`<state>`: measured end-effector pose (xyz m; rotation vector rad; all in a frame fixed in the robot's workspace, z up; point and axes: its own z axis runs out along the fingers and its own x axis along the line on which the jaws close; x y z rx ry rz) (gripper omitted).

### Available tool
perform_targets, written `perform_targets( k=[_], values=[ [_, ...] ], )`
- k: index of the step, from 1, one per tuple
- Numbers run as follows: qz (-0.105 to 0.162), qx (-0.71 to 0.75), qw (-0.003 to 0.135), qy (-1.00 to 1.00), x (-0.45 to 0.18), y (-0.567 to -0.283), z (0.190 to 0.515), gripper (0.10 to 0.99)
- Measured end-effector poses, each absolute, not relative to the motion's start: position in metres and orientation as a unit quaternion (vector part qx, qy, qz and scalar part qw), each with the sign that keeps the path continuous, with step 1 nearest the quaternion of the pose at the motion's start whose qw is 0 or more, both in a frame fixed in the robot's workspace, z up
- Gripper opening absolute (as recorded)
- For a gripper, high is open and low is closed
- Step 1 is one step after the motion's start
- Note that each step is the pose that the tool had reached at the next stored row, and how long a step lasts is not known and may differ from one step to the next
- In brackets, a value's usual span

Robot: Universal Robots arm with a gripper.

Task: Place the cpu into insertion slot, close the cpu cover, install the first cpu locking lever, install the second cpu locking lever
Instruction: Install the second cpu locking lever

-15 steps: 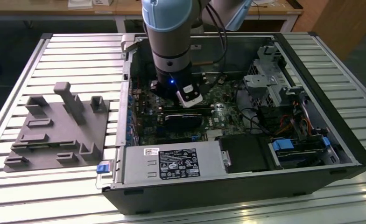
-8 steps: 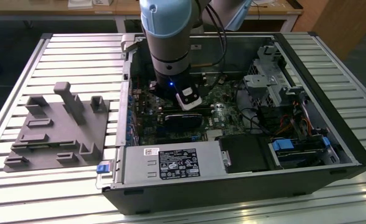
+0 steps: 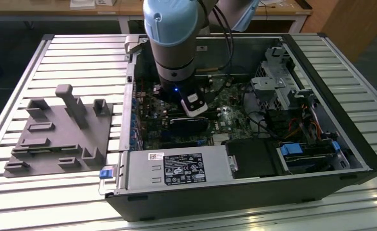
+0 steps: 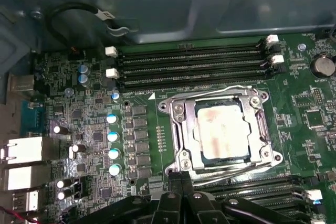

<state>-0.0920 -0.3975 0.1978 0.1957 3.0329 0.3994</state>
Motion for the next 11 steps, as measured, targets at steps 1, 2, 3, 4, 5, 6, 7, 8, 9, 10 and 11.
perform_targets(
  k=[1, 2, 3, 4, 5, 6, 7, 8, 9, 10, 11],
  values=[
    [0.133, 0.063, 0.038, 0.988, -0.0921, -0.3976, 0.1973, 0.106],
    [0.136, 0.063, 0.038, 0.988, -0.0922, -0.3976, 0.1968, 0.106],
    [0.137, 0.062, 0.037, 0.988, -0.0922, -0.3976, 0.1963, 0.106],
    [0.138, 0.062, 0.037, 0.988, -0.0922, -0.3976, 0.1958, 0.106],
    [0.139, 0.061, 0.037, 0.988, -0.0922, -0.3976, 0.1952, 0.106],
    [0.140, 0.060, 0.037, 0.988, -0.0923, -0.3976, 0.1946, 0.106],
    [0.141, 0.059, 0.037, 0.988, -0.0924, -0.3976, 0.1941, 0.106],
    [0.142, 0.058, 0.037, 0.988, -0.0924, -0.3976, 0.1936, 0.106],
    [0.143, 0.058, 0.036, 0.987, -0.0926, -0.3976, 0.1930, 0.106],
    [0.143, 0.057, 0.036, 0.987, -0.0927, -0.3976, 0.1925, 0.106],
    [0.144, 0.056, 0.036, 0.987, -0.0928, -0.3977, 0.1921, 0.106]
  ],
)
